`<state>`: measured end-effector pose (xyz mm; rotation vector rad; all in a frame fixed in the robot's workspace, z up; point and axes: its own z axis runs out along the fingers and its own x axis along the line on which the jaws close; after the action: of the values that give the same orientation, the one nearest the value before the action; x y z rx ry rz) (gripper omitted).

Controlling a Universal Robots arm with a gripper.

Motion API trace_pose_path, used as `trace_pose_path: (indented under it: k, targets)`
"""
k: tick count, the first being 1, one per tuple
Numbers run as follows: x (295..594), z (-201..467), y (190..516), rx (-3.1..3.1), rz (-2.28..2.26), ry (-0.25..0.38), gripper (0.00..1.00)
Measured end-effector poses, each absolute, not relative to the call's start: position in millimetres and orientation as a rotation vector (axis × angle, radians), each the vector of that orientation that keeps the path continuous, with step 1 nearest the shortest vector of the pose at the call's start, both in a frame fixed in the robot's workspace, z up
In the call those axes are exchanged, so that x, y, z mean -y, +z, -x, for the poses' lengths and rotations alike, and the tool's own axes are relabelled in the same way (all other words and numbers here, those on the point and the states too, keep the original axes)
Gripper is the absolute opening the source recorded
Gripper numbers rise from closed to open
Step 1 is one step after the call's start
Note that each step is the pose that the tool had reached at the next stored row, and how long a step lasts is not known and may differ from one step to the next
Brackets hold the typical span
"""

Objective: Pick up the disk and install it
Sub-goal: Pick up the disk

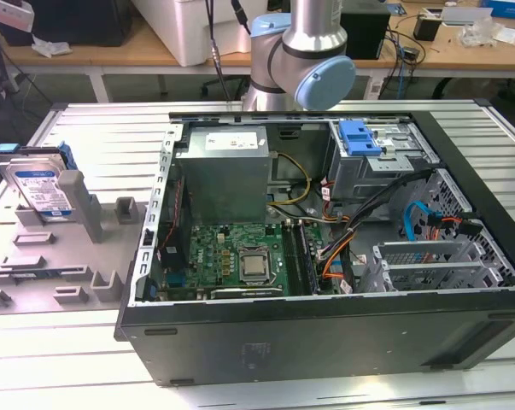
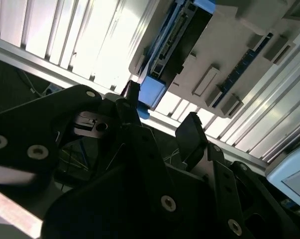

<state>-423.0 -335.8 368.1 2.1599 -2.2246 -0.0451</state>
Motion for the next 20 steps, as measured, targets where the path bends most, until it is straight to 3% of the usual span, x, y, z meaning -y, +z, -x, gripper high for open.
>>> trace_pose_path:
  k: [20]
  targets:
    - [334.4,426.7,341.0,2.096,-2.282,-0.041,0.57]
